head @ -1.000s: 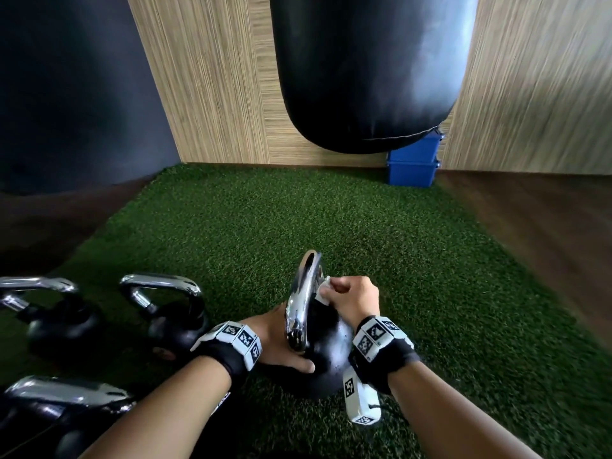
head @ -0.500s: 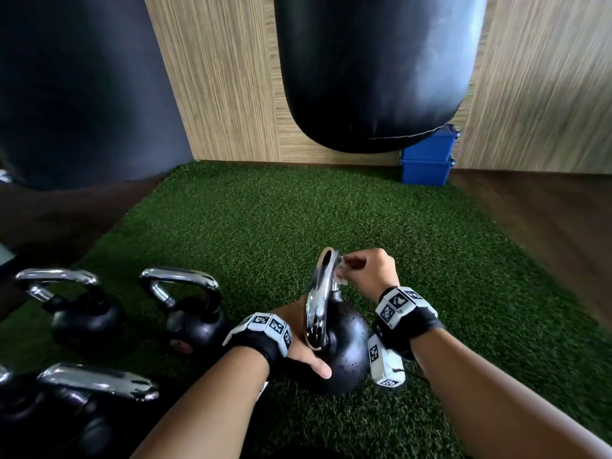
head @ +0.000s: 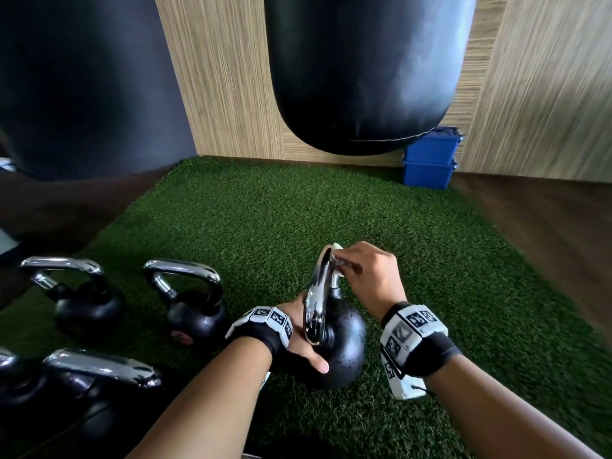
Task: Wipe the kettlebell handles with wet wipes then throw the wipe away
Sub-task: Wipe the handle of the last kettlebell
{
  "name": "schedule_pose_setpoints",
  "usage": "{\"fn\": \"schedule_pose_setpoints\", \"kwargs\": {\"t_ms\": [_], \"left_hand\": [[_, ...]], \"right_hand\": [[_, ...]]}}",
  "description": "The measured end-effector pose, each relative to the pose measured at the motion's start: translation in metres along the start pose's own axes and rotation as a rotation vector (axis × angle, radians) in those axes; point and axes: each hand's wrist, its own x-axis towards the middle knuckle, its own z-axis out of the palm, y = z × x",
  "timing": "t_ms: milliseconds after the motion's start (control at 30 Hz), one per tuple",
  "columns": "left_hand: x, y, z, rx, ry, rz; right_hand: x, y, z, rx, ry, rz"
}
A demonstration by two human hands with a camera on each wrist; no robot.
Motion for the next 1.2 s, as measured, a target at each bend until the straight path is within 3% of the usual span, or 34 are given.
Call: {"fn": "schedule_pose_setpoints", "kwargs": {"t_ms": [167,233,367,433,533,600,1200], "left_hand": [[-0.001,0.001,0.0,-0.045,-0.007,-0.004],[-0.002,0.0,0.0,-0.054,-0.001,-0.003],[-0.004,0.003,-0.001,-0.076,-0.002,0.04],[-0.006,0.007,-0.003,-0.069,-0.017,0.078],[-0.007,0.01,-0.004,-0.079,-0.024,0.149],[-0.008,0.01,-0.002,-0.1,0.004,0.155],[0.003,0.007,0.007,-0.072,-0.014,0.015]], "right_hand": [[-0.018,-0.017,-0.02,-0.005,-0.161,-0.251],[-0.009,-0.02,-0.026,0.008,-0.207,-0.26],[-0.008,-0.024,-0.025,0.112,-0.224,-0.097],[-0.023,-0.024,-0.021,0.171,-0.248,0.059],[-0.034,-0.023,-0.023,0.468,-0.268,0.381],[-0.035,-0.024,-0.021,0.675,-0.271,0.5],[-0.084,-0.015,0.007,0.512,-0.253,0.513]]}}
